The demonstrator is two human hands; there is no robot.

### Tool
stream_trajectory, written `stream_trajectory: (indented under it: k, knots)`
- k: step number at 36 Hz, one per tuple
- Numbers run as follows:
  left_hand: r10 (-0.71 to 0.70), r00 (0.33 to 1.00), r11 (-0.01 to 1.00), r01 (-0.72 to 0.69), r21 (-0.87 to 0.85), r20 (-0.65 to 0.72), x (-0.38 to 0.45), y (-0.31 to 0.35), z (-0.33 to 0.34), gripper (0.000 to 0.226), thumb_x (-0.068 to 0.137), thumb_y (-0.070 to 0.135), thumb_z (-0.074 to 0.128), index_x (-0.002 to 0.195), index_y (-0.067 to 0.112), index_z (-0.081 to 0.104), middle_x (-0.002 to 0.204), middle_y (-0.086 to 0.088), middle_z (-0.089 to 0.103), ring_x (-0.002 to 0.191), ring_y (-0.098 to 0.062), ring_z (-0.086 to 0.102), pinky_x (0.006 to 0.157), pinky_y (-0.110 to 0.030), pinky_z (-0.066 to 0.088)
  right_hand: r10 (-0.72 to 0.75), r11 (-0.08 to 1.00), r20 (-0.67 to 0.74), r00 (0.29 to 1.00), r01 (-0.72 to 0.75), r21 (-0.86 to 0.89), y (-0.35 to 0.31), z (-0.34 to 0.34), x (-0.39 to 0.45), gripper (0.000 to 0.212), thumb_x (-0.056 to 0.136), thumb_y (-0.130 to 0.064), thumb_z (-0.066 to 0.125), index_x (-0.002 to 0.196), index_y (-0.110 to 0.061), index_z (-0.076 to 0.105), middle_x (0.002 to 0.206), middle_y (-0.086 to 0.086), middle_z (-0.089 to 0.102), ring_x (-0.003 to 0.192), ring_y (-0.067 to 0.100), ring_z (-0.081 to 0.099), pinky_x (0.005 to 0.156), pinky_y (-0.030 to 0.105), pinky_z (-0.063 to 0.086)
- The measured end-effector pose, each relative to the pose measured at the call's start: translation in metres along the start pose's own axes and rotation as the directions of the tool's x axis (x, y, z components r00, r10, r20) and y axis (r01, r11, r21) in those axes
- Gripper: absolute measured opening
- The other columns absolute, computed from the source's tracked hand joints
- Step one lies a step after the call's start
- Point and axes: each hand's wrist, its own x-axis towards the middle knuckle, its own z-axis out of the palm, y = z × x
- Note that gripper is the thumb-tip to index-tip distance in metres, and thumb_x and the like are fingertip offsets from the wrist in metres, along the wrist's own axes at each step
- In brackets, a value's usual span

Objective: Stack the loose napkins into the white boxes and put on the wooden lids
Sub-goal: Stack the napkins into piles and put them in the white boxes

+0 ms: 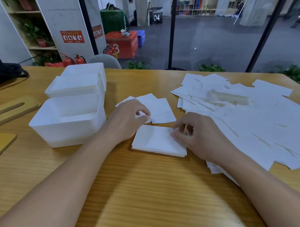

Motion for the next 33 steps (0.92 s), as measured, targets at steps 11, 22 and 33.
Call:
stream_trajectory:
  k: [11, 22, 33]
  knots:
    - [-0.057, 0.997, 0.989, 0.063, 0.135, -0.049, 0.010, -0.015, 0.008, 0.006, 0.099, 0.026, 0.069, 0.101, 0.027, 0.075, 0.098, 0.015, 0.073, 0.097, -0.009, 0.066, 0.084, -0.036, 0.056, -0.018, 1.000, 0.053, 0.998, 0.018, -0.009, -0.003, 0.005, -0.001, 0.011, 0.094, -0.040, 0.080, 0.103, -0.036, 0.077, 0.098, -0.018, 0.066, 0.089, 0.005, 0.062, 0.077, 0.026, 0.053]
    - [0.011, 0.981, 1.000, -0.009, 0.014, -0.192, 0.007, -0.005, 0.005, 0.013, 0.100, 0.024, 0.069, 0.091, 0.029, 0.078, 0.091, 0.018, 0.074, 0.091, -0.004, 0.067, 0.076, -0.027, 0.052, 0.026, 0.999, -0.042, 0.999, -0.024, 0.037, -0.007, 0.003, 0.001, 0.031, 0.096, -0.042, 0.078, 0.125, -0.034, 0.072, 0.097, -0.017, 0.070, 0.079, 0.009, 0.061, 0.071, 0.020, 0.049]
    - [0.196, 0.981, 0.939, -0.186, -0.288, 0.006, -0.022, 0.049, 0.015, 0.005, 0.098, 0.031, 0.081, 0.096, 0.035, 0.082, 0.094, 0.018, 0.076, 0.078, -0.001, 0.066, 0.071, -0.022, 0.049, 0.217, 0.897, -0.063, 0.974, -0.174, 0.407, -0.021, -0.006, 0.002, 0.033, 0.107, -0.037, 0.065, 0.137, -0.025, 0.065, 0.082, 0.001, 0.078, 0.072, 0.008, 0.075, 0.077, 0.045, 0.063]
